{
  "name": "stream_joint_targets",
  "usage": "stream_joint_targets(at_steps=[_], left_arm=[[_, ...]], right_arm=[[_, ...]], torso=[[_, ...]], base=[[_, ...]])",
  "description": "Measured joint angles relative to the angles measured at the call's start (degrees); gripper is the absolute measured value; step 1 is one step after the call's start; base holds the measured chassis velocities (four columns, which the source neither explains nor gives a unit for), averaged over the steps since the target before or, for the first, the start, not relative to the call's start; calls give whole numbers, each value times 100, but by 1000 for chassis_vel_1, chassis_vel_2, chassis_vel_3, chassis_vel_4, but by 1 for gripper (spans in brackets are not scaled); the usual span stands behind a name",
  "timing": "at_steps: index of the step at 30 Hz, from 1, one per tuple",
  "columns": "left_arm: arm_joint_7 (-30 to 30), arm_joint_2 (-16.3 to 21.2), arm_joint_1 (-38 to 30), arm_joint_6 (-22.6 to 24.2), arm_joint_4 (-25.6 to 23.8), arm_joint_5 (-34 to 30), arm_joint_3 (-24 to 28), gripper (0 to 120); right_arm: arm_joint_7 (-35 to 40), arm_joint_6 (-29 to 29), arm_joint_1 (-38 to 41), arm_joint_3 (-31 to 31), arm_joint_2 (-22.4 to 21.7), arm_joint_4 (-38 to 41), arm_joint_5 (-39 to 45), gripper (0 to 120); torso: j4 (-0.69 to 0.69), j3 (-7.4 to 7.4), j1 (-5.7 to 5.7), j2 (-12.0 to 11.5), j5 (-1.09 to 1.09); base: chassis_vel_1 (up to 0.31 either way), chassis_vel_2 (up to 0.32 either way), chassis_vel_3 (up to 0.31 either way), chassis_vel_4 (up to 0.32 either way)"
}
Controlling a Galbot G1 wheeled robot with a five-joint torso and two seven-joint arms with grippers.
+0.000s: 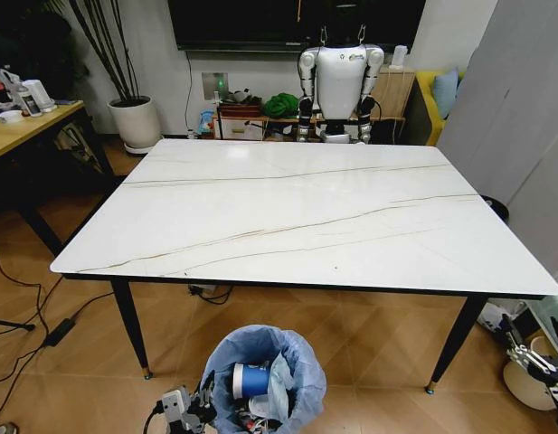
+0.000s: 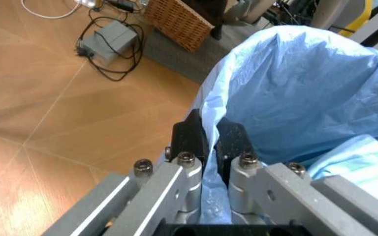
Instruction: Pick up the trash bin and place the trash from the table into it.
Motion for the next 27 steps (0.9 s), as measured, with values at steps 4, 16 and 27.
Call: stream_joint_targets(at_steps=[4, 16, 27], left_arm=[[378, -2, 96, -131, -121, -58, 52, 0], [487, 18, 121, -245, -127, 229, -43, 0], [351, 126, 126, -165, 34, 80, -174, 0]], right_arm=[[9, 0, -10, 2, 3, 20, -27, 100], [-35, 17, -30, -34, 53, 52, -111, 100], [-45, 12, -31, -62, 72, 132, -135, 100]], torso=[[1, 1, 2, 0, 0], [0, 0, 1, 0, 1], [1, 1, 1, 0, 1]], base=[[0, 0, 0, 0], [0, 0, 0, 0], [0, 0, 0, 0]])
